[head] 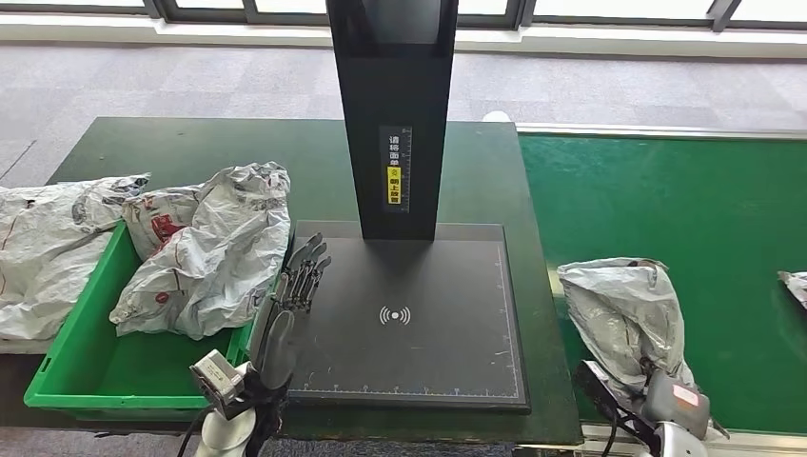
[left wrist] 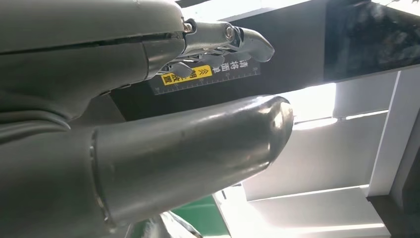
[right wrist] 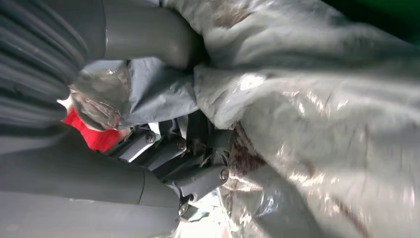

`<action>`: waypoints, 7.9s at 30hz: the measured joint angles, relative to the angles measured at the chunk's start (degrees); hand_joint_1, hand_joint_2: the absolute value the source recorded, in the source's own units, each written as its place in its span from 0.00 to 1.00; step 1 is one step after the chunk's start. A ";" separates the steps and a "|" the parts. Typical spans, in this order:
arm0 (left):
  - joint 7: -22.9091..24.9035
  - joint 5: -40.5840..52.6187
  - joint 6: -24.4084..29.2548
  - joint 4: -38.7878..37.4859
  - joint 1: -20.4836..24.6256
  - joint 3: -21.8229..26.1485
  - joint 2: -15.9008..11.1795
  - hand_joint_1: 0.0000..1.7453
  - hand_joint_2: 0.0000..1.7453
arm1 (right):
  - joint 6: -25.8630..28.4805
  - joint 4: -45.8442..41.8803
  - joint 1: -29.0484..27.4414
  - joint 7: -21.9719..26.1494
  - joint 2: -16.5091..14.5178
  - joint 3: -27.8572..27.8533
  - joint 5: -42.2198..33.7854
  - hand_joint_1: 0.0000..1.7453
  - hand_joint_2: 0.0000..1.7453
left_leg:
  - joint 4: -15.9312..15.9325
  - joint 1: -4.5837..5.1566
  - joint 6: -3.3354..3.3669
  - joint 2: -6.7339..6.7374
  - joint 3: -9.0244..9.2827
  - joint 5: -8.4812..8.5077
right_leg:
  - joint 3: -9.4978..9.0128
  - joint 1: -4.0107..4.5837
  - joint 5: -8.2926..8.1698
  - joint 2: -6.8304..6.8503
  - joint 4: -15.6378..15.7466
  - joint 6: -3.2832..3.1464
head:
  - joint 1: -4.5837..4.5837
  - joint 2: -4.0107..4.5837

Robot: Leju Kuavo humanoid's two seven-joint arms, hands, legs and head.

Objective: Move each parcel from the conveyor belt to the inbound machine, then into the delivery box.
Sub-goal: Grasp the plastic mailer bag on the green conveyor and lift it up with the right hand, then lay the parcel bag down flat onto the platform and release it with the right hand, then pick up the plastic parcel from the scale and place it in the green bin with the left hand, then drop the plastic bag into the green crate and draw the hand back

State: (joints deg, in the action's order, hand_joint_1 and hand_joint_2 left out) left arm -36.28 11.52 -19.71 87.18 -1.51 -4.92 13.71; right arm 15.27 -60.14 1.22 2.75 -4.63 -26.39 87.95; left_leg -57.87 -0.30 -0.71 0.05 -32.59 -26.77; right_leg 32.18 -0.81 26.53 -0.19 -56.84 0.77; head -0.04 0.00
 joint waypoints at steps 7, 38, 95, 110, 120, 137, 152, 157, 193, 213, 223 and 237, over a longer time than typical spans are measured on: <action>-0.70 1.02 0.86 2.09 -1.42 0.00 -0.14 0.00 0.00 | 13.84 -14.37 -1.43 4.09 -2.31 7.04 -12.95 1.00 1.00 | 0.00 0.09 -0.01 -0.27 -0.20 0.14 | 0.20 -0.10 0.01 0.25 -0.15 -0.01 | 0.00 0.00; -1.49 -2.78 2.22 0.78 0.68 -0.37 -0.62 0.00 0.00 | 8.54 -29.04 -1.49 25.07 -5.86 30.69 -40.35 1.00 1.00 | 0.02 0.04 -0.13 -0.20 -0.34 0.21 | 0.34 -0.04 -0.02 0.17 -0.17 -0.06 | 0.00 0.00; 12.35 26.66 29.90 -8.10 8.76 -9.50 -1.92 0.00 0.00 | 7.66 -40.19 -1.50 37.43 -3.86 46.22 -59.76 0.00 1.00 | 0.00 0.10 -0.14 -0.19 -0.39 0.24 | 0.50 -0.11 -0.14 0.16 -0.12 -0.06 | -0.01 0.00; 21.11 58.87 33.37 -39.47 21.28 -22.38 1.26 0.00 1.00 | 7.87 -44.66 -3.06 37.42 -2.12 47.18 -57.95 0.00 1.00 | -0.02 0.11 -0.05 -0.14 -0.47 0.38 | 0.57 -0.11 -0.28 0.08 -0.14 -0.05 | 0.00 0.00; 20.07 58.24 27.58 -45.58 22.20 -23.81 1.66 0.00 1.00 | 6.08 -45.30 -3.06 37.42 -2.14 47.18 -58.01 0.00 1.00 | -0.01 0.11 -0.05 -0.15 -0.48 0.39 | 0.53 -0.12 -0.28 0.11 -0.14 -0.05 | 0.00 0.00; 19.84 58.11 24.34 -48.70 23.92 -24.10 1.78 1.00 1.00 | 3.54 -45.28 -1.03 37.34 -3.09 47.18 -58.27 0.00 1.00 | 0.01 0.10 -0.04 -0.17 -0.28 0.40 | 0.25 -0.10 -0.28 0.18 -0.14 -0.04 | 0.00 0.00; 18.60 57.17 23.08 -51.32 25.68 -24.19 1.33 1.00 1.00 | 4.33 -45.12 -0.14 37.27 -3.16 47.16 -59.52 0.00 1.00 | 0.02 0.08 -0.04 -0.20 -0.21 0.40 | 0.20 -0.07 -0.27 0.17 -0.14 -0.05 | -0.01 0.00; 17.69 56.19 22.59 -53.39 26.93 -24.17 1.27 1.00 1.00 | 6.29 -45.07 -0.34 37.28 -2.48 47.16 -60.30 0.00 1.00 | 0.02 0.08 -0.04 -0.20 -0.13 0.40 | 0.09 -0.07 -0.27 0.18 -0.14 -0.05 | -0.01 0.00; -0.99 32.09 59.46 -5.93 5.41 -11.80 -1.03 1.00 1.00 | 10.94 -46.35 -4.85 37.38 -0.34 48.14 -60.19 0.00 1.00 | 0.04 0.08 -0.14 -0.25 -0.48 0.39 | 0.51 -0.08 -0.21 0.18 -0.20 -0.11 | 0.00 0.00; -2.50 27.62 59.62 15.93 1.69 0.91 -0.56 1.00 1.00 | 12.39 -46.25 -3.08 37.35 0.67 49.34 -62.09 0.00 1.00 | 0.05 0.04 -0.16 -0.23 -0.52 0.40 | 0.57 -0.03 -0.18 0.17 -0.23 -0.15 | 0.00 0.00; -2.50 22.36 59.62 18.60 6.56 14.48 -2.08 1.00 1.00 | 12.23 -45.20 -1.20 37.33 1.07 50.29 -63.14 0.00 1.00 | 0.05 0.03 -0.19 -0.26 -0.52 0.45 | 0.56 -0.04 -0.20 0.19 -0.24 -0.17 | -0.01 0.00; -1.29 30.99 59.62 4.45 13.35 17.46 -4.69 1.00 1.00 | 12.06 -44.11 -0.16 37.33 1.09 50.98 -62.77 0.00 1.00 | 0.05 0.04 -0.19 -0.27 -0.52 0.45 | 0.58 -0.04 -0.21 0.19 -0.24 -0.18 | -0.02 0.00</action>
State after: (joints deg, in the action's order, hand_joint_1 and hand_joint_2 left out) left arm -37.57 42.51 39.91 91.63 11.84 12.55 9.02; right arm 27.32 -104.24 1.06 40.09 -3.54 24.59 25.18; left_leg -57.82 -0.25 -0.90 -0.23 -33.11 -26.32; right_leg 32.77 -0.84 26.33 0.00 -57.08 0.60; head -0.06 0.00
